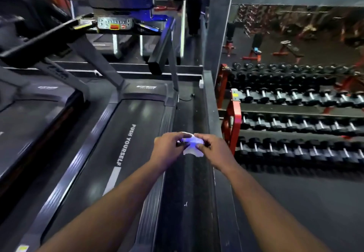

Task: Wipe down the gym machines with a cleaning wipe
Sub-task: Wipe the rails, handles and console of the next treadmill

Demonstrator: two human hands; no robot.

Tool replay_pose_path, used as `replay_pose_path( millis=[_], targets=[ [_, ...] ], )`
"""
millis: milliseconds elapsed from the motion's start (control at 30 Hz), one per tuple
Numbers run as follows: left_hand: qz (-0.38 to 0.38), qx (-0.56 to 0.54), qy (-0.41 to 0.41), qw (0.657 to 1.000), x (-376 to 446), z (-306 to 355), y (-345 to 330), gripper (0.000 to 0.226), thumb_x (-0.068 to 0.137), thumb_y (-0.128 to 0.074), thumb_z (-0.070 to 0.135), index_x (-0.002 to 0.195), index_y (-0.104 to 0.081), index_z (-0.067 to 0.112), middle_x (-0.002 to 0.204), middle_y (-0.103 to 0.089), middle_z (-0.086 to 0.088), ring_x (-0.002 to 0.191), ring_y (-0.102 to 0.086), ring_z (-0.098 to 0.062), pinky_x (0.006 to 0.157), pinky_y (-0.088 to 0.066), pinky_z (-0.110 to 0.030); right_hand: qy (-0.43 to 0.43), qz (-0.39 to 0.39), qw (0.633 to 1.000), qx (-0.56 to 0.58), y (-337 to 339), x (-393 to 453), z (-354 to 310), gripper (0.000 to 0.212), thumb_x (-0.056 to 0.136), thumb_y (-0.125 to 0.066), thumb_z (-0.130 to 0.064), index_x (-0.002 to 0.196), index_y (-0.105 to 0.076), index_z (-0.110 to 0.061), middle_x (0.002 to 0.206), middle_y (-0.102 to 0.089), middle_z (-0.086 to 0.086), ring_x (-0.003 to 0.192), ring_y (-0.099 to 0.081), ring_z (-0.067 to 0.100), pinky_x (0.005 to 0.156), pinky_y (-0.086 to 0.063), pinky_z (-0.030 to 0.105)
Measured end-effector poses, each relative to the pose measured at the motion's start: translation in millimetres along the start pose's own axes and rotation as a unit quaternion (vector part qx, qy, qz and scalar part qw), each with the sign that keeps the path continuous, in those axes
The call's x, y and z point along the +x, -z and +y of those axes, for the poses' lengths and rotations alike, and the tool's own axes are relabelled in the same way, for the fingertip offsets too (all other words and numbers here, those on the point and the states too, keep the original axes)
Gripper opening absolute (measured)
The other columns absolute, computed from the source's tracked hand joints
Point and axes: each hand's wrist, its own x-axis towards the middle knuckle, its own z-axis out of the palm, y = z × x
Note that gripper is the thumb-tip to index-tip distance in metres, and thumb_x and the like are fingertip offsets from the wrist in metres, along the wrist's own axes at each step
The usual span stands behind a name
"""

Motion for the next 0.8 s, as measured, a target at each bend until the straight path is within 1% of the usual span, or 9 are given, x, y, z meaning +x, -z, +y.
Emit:
replay_pose_path(
  millis=[67,167,367,467,533,600,633,700,800],
  targets=[
    [0.018,0.082,-0.015,0.996,25,-9,3,0.025,0.09,-0.071,0.042,0.115,-0.074,0.043,0.1,-0.074,0.015,0.099,-0.063,-0.013,0.087,-0.044,-0.036,0.016,-0.004,0.999,-0.05,-1,32,1,0.044,0.092,-0.071,-0.023,0.135,-0.064,-0.03,0.13,-0.068,-0.007,0.117,-0.063,0.01,0.1,-0.048,0.028],
    [0.029,0.143,-0.018,0.989,66,-28,5,0.022,0.093,-0.065,0.048,0.112,-0.074,0.041,0.102,-0.07,0.013,0.107,-0.059,-0.017,0.086,-0.038,-0.037,0.043,-0.017,0.997,-0.065,-4,78,4,0.05,0.093,-0.068,-0.025,0.14,-0.057,-0.038,0.132,-0.066,-0.01,0.114,-0.063,0.01,0.099,-0.05,0.031],
    [0.049,0.123,0.033,0.991,149,-64,19,0.023,0.095,-0.06,0.052,0.105,-0.072,0.034,0.115,-0.054,0.008,0.117,-0.046,-0.018,0.087,-0.029,-0.035,0.075,0.014,0.991,-0.109,-16,172,7,0.017,0.096,-0.064,-0.027,0.11,-0.074,-0.024,0.096,-0.062,-0.004,0.093,-0.06,0.018,0.079,-0.049,0.033],
    [0.025,0.069,0.038,0.997,189,-73,31,0.027,0.09,-0.065,0.057,0.102,-0.067,0.033,0.11,-0.058,0.012,0.112,-0.052,-0.013,0.086,-0.03,-0.033,0.05,0.058,0.997,-0.022,-20,214,-2,0.009,0.095,-0.064,-0.028,0.095,-0.07,-0.022,0.093,-0.061,-0.003,0.086,-0.059,0.014,0.075,-0.048,0.031],
    [-0.003,0.02,0.059,0.998,214,-82,35,0.035,0.083,-0.069,0.062,0.091,-0.061,0.029,0.088,-0.062,0.014,0.092,-0.059,-0.01,0.083,-0.04,-0.035,0.012,0.08,0.995,0.06,-22,240,-10,0.01,0.095,-0.064,-0.031,0.089,-0.065,-0.022,0.085,-0.062,-0.006,0.076,-0.057,0.006,0.068,-0.043,0.026],
    [-0.003,-0.067,0.086,0.994,239,-96,35,0.045,0.076,-0.068,0.066,0.083,-0.062,0.022,0.071,-0.062,0.008,0.071,-0.056,-0.011,0.079,-0.052,-0.045,-0.021,0.092,0.986,0.139,-26,261,-19,0.012,0.096,-0.068,-0.024,0.09,-0.062,-0.016,0.08,-0.062,-0.007,0.067,-0.053,-0.001,0.063,-0.042,0.021],
    [0.009,-0.108,0.088,0.99,248,-103,35,0.05,0.074,-0.066,0.067,0.08,-0.063,0.017,0.069,-0.064,0.002,0.066,-0.055,-0.014,0.075,-0.054,-0.052,-0.029,0.085,0.977,0.194,-28,269,-24,0.012,0.095,-0.07,-0.022,0.095,-0.062,-0.013,0.082,-0.063,-0.006,0.068,-0.056,-0.002,0.064,-0.046,0.019],
    [0.01,-0.144,0.086,0.986,271,-114,38,0.052,0.073,-0.066,0.067,0.081,-0.065,0.016,0.073,-0.068,-0.005,0.066,-0.06,-0.021,0.073,-0.054,-0.057,-0.038,0.044,0.946,0.318,-32,291,-28,0.019,0.095,-0.072,-0.019,0.111,-0.063,-0.013,0.096,-0.071,-0.001,0.081,-0.067,0.002,0.072,-0.056,0.025],
    [0.021,-0.106,0.08,0.991,300,-117,49,0.039,0.074,-0.064,0.068,0.087,-0.067,0.032,0.076,-0.07,0.008,0.072,-0.065,-0.015,0.08,-0.055,-0.054,-0.034,-0.007,0.926,0.377,-38,328,-24,0.026,0.097,-0.068,-0.015,0.123,-0.067,-0.013,0.112,-0.075,0.004,0.098,-0.072,0.017,0.082,-0.06,0.034]
  ],
)
